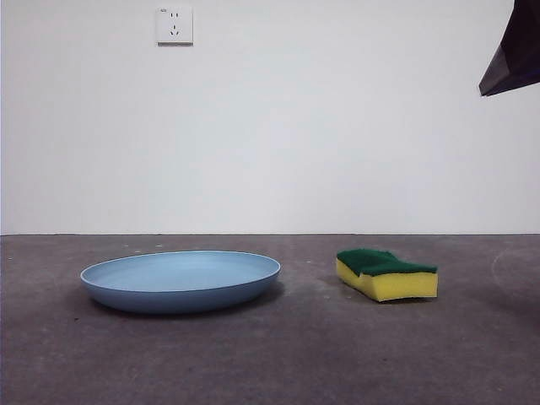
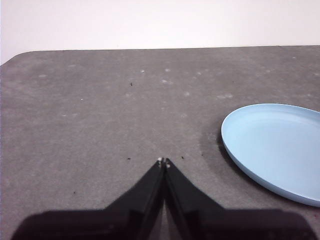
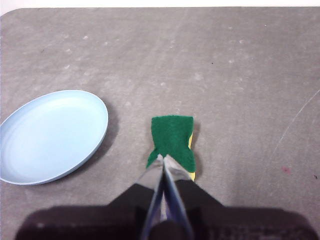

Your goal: Pick up the plate,pick up the cloth,clean the plate with the cloth

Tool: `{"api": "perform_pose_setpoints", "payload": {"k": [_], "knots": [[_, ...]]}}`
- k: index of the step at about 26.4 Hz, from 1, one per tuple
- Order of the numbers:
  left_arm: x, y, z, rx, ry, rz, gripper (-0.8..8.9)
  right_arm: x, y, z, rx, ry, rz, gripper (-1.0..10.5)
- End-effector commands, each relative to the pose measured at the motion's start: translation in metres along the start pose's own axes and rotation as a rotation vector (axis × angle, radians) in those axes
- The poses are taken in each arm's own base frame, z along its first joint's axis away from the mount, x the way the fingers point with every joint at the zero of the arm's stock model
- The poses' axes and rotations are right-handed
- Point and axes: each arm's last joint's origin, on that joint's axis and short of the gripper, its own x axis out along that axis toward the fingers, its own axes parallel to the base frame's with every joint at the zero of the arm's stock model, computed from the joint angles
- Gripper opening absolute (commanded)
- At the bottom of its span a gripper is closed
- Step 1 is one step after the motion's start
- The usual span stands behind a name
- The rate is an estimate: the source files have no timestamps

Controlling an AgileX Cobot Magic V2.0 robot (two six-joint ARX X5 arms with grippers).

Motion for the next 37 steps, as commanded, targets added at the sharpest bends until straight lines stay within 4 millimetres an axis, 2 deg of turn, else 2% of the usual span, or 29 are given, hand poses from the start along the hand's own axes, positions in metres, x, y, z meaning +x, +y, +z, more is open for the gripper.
{"api": "perform_pose_setpoints", "payload": {"k": [1,16,23,28,31,35,37], "knots": [[0.001,0.0,-0.004,-0.007,0.007,0.006,-0.01,0.001,0.0,-0.001,0.009,-0.001,-0.002,0.0],[0.001,0.0,-0.004,-0.007,0.007,0.006,-0.01,0.001,0.0,-0.001,0.005,0.0,-0.003,0.0],[0.001,0.0,-0.004,-0.007,0.007,0.006,-0.01,-0.007,-0.004,-0.007,-0.072,0.048,-0.015,0.0],[0.001,0.0,-0.004,-0.007,0.007,0.006,-0.01,-0.019,-0.019,-0.005,-0.13,0.011,-0.07,0.0],[0.001,0.0,-0.004,-0.007,0.007,0.006,-0.01,-0.03,-0.04,-0.002,-0.098,-0.052,-0.115,0.0],[0.001,0.0,-0.004,-0.007,0.007,0.006,0.0,-0.04,-0.061,0.002,-0.087,-0.221,-0.151,0.0],[0.001,0.0,-0.004,-0.007,0.007,0.006,0.0,-0.041,-0.064,0.0,-0.096,-0.275,-0.158,0.0]]}}
